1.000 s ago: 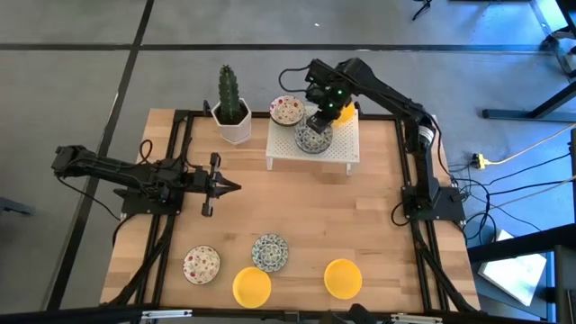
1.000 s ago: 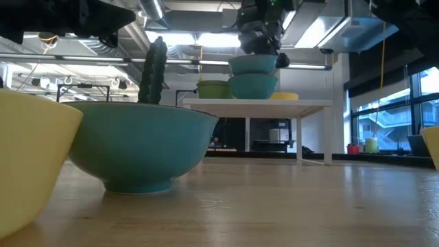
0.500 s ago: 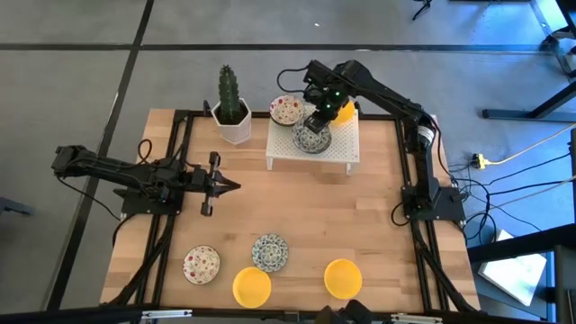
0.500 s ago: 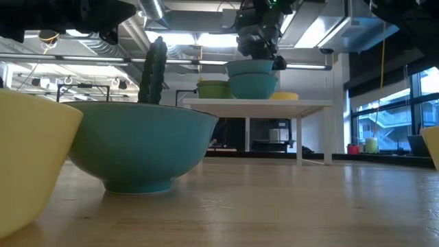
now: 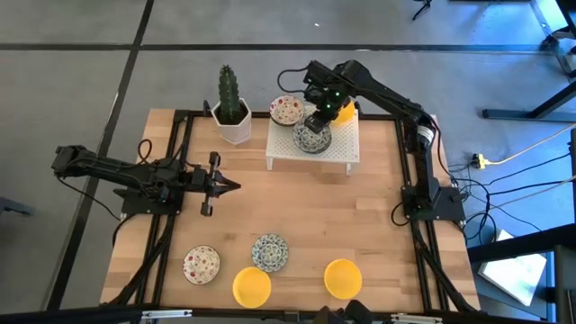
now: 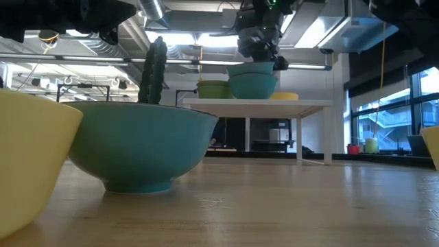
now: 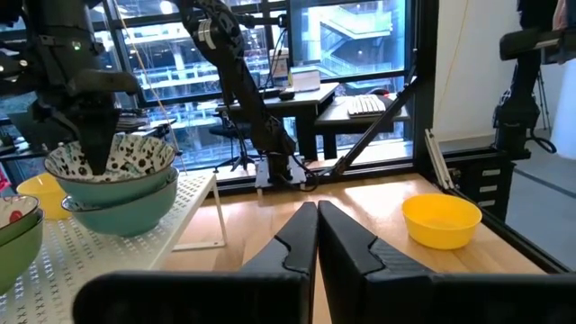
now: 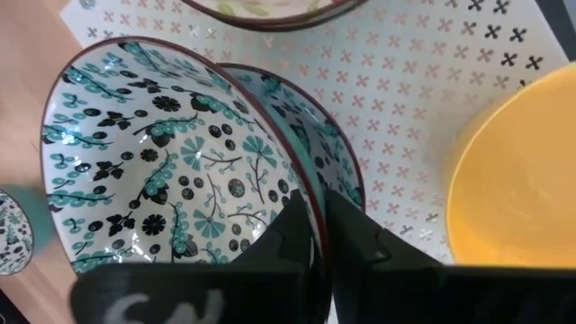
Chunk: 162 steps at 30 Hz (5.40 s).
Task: Pick & Place Mini bowls
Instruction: Stack the right green patterned bowl on the green patterned bowl on the shelf, then stack the right yellow bowl on the yellow bowl on the shelf
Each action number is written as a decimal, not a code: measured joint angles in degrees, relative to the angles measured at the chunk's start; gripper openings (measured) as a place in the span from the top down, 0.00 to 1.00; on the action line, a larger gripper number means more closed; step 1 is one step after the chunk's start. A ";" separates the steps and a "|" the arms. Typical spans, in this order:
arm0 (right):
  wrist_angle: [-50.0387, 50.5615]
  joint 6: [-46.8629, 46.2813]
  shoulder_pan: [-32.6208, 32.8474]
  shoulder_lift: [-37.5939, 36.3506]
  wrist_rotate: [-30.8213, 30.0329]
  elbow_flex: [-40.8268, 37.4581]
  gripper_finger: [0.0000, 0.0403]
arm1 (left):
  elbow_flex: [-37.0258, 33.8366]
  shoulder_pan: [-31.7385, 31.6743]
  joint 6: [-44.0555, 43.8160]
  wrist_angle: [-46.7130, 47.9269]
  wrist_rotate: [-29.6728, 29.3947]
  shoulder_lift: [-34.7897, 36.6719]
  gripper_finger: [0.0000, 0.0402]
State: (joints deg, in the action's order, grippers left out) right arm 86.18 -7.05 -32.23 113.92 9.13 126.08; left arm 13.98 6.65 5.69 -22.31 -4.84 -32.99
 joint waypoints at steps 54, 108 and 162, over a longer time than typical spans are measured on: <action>2.07 -1.76 0.00 0.45 0.10 -0.02 0.94 | 0.00 -0.02 -0.44 -0.20 -0.02 0.00 0.99; -0.40 2.09 0.16 0.47 -2.06 1.83 0.72 | 0.00 -0.02 -3.04 -0.22 -1.51 0.00 0.99; -10.11 4.09 23.24 1.28 -38.93 6.43 1.00 | -0.02 -0.01 -2.75 -0.46 -1.04 0.00 0.99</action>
State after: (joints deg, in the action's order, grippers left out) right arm 76.07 -2.95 -8.98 115.20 -29.79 132.51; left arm 13.96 6.64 2.94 -22.76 -5.88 -32.99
